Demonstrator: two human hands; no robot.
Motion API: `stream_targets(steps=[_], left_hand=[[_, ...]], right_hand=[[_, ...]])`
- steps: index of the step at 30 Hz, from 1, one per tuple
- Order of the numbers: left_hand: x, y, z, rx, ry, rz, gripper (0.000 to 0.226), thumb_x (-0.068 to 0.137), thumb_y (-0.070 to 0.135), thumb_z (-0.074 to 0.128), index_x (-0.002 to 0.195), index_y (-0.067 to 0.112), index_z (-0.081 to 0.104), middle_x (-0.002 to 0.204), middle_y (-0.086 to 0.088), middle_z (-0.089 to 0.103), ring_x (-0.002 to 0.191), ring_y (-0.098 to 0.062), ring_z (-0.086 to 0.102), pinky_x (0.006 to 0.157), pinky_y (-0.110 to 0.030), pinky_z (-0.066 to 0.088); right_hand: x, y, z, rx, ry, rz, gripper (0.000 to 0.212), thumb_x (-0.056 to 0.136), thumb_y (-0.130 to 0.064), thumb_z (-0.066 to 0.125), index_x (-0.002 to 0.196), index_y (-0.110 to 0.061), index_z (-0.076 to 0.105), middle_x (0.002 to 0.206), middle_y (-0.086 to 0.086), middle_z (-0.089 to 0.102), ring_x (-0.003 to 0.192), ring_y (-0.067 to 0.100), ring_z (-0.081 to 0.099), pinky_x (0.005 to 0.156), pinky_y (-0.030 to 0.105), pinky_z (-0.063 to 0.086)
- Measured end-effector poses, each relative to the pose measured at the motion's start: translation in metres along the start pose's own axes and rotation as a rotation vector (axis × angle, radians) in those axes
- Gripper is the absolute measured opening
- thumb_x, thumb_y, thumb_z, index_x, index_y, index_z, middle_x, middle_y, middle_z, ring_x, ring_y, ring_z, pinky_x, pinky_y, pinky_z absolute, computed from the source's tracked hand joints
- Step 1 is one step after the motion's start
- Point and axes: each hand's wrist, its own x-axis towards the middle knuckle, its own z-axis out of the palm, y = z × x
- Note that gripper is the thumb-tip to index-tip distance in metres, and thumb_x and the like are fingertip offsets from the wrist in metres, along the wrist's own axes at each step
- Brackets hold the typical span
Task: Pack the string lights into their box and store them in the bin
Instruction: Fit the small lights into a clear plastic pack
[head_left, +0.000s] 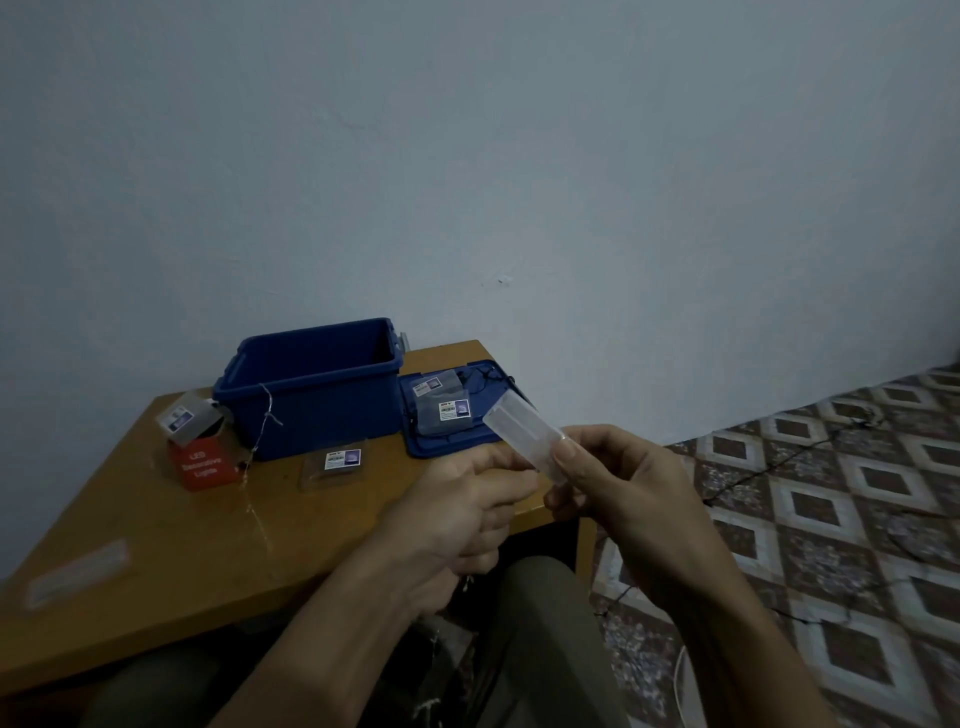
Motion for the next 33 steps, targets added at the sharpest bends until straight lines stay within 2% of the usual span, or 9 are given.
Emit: stream_targets(steps=[3,7,11,14,18,23,26,30,33], left_hand=[[0.001,-0.001,-0.002,0.003,0.006,0.014,0.030,0.097,0.010,0.059,0.124,-0.003,0.059,0.049,0.004,0.031,0.035,-0.006,0.020,0.036,-0.021,0.012],[0.000,-0.003,-0.003,0.001,-0.010,0.028,0.025,0.098,0.008,0.057,0.121,0.003,0.062,0.050,0.003,0.033,0.036,-0.007,0.021,0.036,-0.020,0.014],[-0.002,-0.003,-0.006,0.007,-0.050,0.058,0.022,0.098,0.013,0.057,0.118,0.008,0.065,0.058,0.000,0.041,0.043,-0.009,0.030,0.040,-0.021,0.022],[0.000,-0.006,-0.011,0.210,-0.028,0.134,0.018,0.100,0.024,0.058,0.100,0.011,0.070,0.061,0.002,0.050,0.056,-0.012,0.043,0.054,-0.024,0.037],[0.003,-0.007,-0.014,0.459,-0.024,0.180,0.038,0.095,0.046,0.054,0.083,0.011,0.067,0.059,0.003,0.052,0.055,-0.008,0.047,0.058,-0.024,0.043],[0.008,-0.003,-0.026,0.375,-0.117,0.060,0.035,0.088,0.048,0.061,0.082,0.013,0.065,0.071,-0.001,0.061,0.065,-0.016,0.059,0.048,-0.025,0.040],[0.009,0.002,-0.033,0.275,-0.205,0.014,0.024,0.090,0.036,0.062,0.081,0.014,0.062,0.067,-0.003,0.054,0.058,-0.016,0.053,0.050,-0.027,0.035],[0.013,0.013,-0.039,0.227,-0.183,-0.021,0.016,0.100,0.018,0.051,0.091,0.009,0.061,0.065,-0.001,0.050,0.055,-0.013,0.043,0.054,-0.026,0.032],[0.016,0.031,-0.039,0.312,-0.208,-0.013,0.029,0.088,0.038,0.064,0.072,0.015,0.059,0.066,-0.002,0.048,0.057,-0.013,0.043,0.053,-0.024,0.035]], right_hand=[[0.000,0.000,0.000,-0.020,-0.012,-0.003,0.027,0.085,-0.028,0.068,0.102,-0.007,0.073,0.083,0.006,0.071,0.069,0.021,0.067,0.065,0.030,0.056],[0.000,0.001,0.001,-0.027,-0.031,-0.001,0.028,0.086,-0.030,0.067,0.100,-0.005,0.071,0.076,0.006,0.068,0.067,0.020,0.065,0.066,0.032,0.055],[0.000,-0.003,0.001,0.040,-0.039,0.022,0.032,0.083,-0.030,0.065,0.098,-0.001,0.070,0.072,0.014,0.065,0.065,0.021,0.061,0.061,0.027,0.052],[0.000,-0.006,0.002,0.096,-0.052,0.032,0.031,0.085,-0.026,0.064,0.098,0.002,0.068,0.076,0.013,0.067,0.066,0.022,0.058,0.060,0.029,0.051],[-0.001,-0.009,0.004,0.173,-0.082,0.051,0.027,0.085,-0.022,0.064,0.097,0.001,0.068,0.074,0.010,0.063,0.063,0.020,0.058,0.057,0.026,0.051],[-0.003,-0.009,0.005,0.225,-0.161,0.086,0.034,0.085,-0.022,0.063,0.104,0.007,0.066,0.068,0.007,0.059,0.061,0.020,0.055,0.056,0.026,0.048],[-0.003,-0.009,0.002,0.239,-0.257,0.074,0.028,0.092,-0.023,0.066,0.102,0.004,0.066,0.070,0.010,0.058,0.062,0.020,0.054,0.058,0.027,0.049],[-0.009,-0.011,-0.004,0.146,-0.453,0.063,0.029,0.091,-0.023,0.060,0.099,0.005,0.065,0.071,0.008,0.060,0.062,0.019,0.055,0.061,0.025,0.050],[-0.011,-0.014,-0.004,-0.049,-0.519,0.059,0.034,0.092,-0.025,0.062,0.103,0.007,0.063,0.077,0.005,0.063,0.065,0.017,0.058,0.064,0.025,0.050]])
